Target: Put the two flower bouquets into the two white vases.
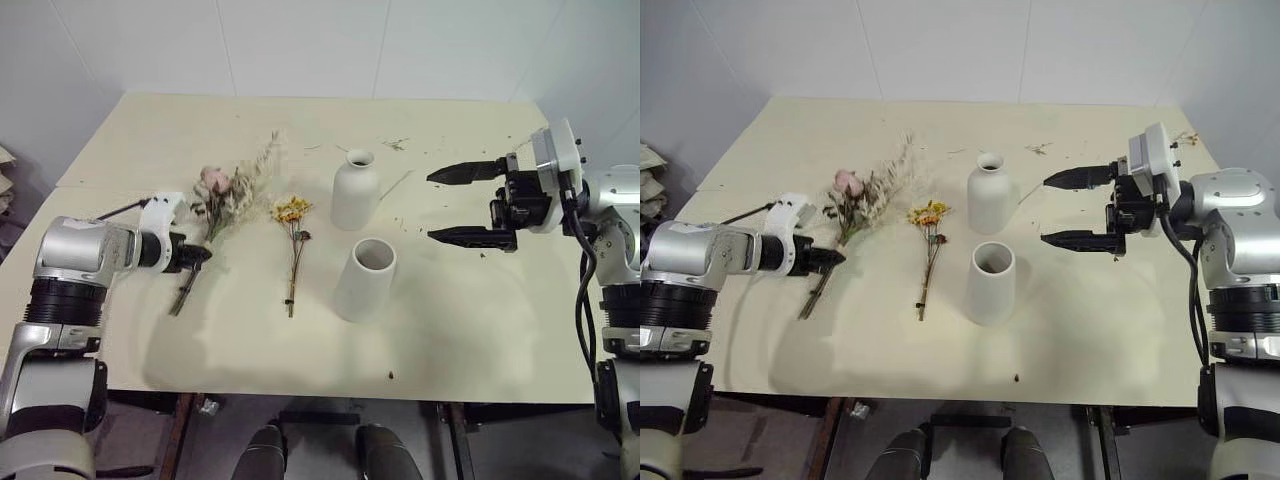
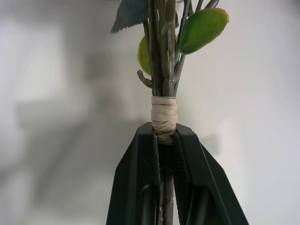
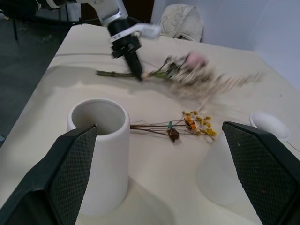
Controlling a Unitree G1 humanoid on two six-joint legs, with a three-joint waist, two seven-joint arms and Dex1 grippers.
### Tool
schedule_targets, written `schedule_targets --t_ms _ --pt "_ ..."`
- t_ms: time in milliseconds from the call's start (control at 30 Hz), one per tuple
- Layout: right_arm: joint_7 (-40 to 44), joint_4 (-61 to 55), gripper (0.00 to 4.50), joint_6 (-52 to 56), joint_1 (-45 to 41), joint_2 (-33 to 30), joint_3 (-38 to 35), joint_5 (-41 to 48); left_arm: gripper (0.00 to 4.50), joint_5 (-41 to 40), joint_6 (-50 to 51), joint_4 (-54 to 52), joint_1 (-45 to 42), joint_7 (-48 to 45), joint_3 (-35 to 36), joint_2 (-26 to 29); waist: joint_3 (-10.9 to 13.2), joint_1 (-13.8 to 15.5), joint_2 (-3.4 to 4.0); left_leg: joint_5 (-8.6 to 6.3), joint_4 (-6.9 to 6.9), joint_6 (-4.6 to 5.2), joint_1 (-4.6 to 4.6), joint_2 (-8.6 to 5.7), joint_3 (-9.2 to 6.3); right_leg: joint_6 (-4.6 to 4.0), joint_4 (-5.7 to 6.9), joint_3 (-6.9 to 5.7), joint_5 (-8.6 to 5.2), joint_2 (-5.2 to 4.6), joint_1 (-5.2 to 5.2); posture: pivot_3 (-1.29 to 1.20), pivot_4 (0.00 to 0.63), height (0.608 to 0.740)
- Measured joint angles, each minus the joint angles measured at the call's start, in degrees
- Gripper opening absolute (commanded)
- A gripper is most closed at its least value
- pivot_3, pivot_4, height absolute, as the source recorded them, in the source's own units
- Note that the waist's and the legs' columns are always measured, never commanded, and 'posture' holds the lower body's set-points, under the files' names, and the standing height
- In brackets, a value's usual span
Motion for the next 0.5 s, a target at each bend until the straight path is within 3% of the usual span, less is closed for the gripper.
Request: schedule_targets --t_ms 200,500 --pt "-1.28 -1.7 4.5 0.91 2.11 -2.13 -2.66 0.05 0.11 -5.8 -15.9 3.48 -6.94 2.22 15.18 -5.65 -0.01 -0.16 -0.01 -0.01 -0.02 0.0 -0.02 0.0 0.1 0.04 -0.19 0.03 0.01 -0.03 0.0 0.0 0.15 0.74" --pt "-5.83 -5.08 4.5 1.34 6.45 -4.16 -6.88 0.13 0.11 -8.48 -36.51 22.98 -23.71 -8.67 16.34 -18.54 -0.01 0.59 -0.03 -0.01 0.11 0.01 -0.06 -0.1 0.14 0.25 -0.34 0.07 0.13 -0.07 0.12 0.0 0.15 0.74"
